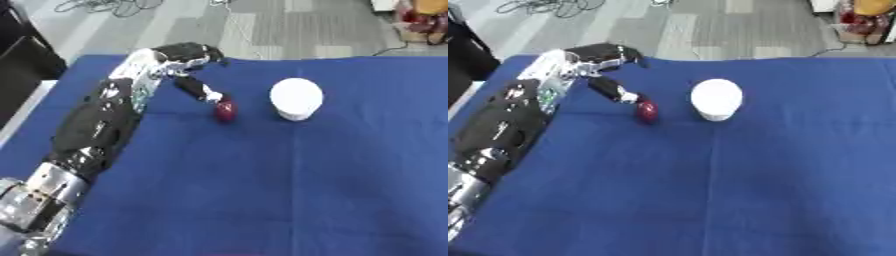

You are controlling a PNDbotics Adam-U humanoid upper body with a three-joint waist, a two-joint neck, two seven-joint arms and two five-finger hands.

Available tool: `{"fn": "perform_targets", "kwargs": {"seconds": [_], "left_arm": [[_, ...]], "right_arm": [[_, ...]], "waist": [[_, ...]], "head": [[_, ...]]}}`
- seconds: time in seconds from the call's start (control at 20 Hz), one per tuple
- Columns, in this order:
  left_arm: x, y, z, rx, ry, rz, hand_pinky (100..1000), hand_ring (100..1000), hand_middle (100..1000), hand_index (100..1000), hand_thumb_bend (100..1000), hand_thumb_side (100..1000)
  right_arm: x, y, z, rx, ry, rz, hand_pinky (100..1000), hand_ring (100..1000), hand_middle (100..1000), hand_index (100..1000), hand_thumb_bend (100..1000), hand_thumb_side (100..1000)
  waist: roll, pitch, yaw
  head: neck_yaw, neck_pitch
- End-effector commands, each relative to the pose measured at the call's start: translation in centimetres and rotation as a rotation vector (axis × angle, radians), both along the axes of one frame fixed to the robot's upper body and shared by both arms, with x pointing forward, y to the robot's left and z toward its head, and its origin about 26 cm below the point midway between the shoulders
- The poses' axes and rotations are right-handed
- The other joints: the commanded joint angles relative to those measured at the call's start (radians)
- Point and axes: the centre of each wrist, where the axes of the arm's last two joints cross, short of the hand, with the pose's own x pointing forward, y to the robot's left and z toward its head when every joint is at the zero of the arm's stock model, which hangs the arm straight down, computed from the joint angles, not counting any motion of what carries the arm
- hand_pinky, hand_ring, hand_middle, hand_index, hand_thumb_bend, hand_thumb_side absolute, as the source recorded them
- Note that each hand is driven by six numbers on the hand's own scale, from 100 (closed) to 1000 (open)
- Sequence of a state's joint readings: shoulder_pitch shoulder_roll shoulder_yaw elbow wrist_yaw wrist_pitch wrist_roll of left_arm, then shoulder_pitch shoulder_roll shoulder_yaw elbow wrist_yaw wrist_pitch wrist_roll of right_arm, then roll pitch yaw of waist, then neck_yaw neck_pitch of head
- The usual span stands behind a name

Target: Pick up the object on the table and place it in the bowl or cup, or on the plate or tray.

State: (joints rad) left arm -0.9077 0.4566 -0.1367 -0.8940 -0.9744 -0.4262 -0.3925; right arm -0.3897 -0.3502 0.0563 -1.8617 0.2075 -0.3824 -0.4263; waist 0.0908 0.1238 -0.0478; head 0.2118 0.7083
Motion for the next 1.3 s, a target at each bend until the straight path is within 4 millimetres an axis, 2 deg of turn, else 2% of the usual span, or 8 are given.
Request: {"fn": "perform_targets", "kwargs": {"seconds": [0.05,0.5,0.75,1.1,1.3], "left_arm": [[0.3,0.6,1.3,-0.015,-0.002,0.006,1000,879,887,912,381,808],[0.6,0.7,0.5,-0.048,0.068,0.015,995,856,878,919,383,772],[0.7,0.6,0.3,-0.033,0.097,0.031,911,827,876,919,380,741],[0.9,0.5,0.4,-0.030,0.103,0.038,875,823,872,913,369,726],[1.0,0.5,0.3,-0.044,0.113,0.053,815,803,867,912,360,721]], "right_arm": [[0.0,0.1,1.0,-0.012,-0.027,0.015,462,699,751,796,100,1000],[0.0,0.1,1.1,-0.014,-0.027,0.021,462,700,752,797,100,1000],[0.0,0.1,1.2,-0.014,-0.029,0.023,462,701,752,797,100,1000],[0.0,0.2,1.3,-0.015,-0.032,0.027,462,701,752,798,100,1000],[0.0,0.2,1.4,-0.016,-0.035,0.031,461,701,753,798,100,1000]], "waist": [[-0.002,-0.008,-0.002],[-0.003,-0.001,-0.005],[-0.004,0.005,-0.009],[-0.002,0.011,-0.013],[-0.001,0.017,-0.015]], "head": [[0.012,0.002],[0.015,0.002],[0.016,0.002],[0.018,-0.002],[0.021,-0.005]]}}
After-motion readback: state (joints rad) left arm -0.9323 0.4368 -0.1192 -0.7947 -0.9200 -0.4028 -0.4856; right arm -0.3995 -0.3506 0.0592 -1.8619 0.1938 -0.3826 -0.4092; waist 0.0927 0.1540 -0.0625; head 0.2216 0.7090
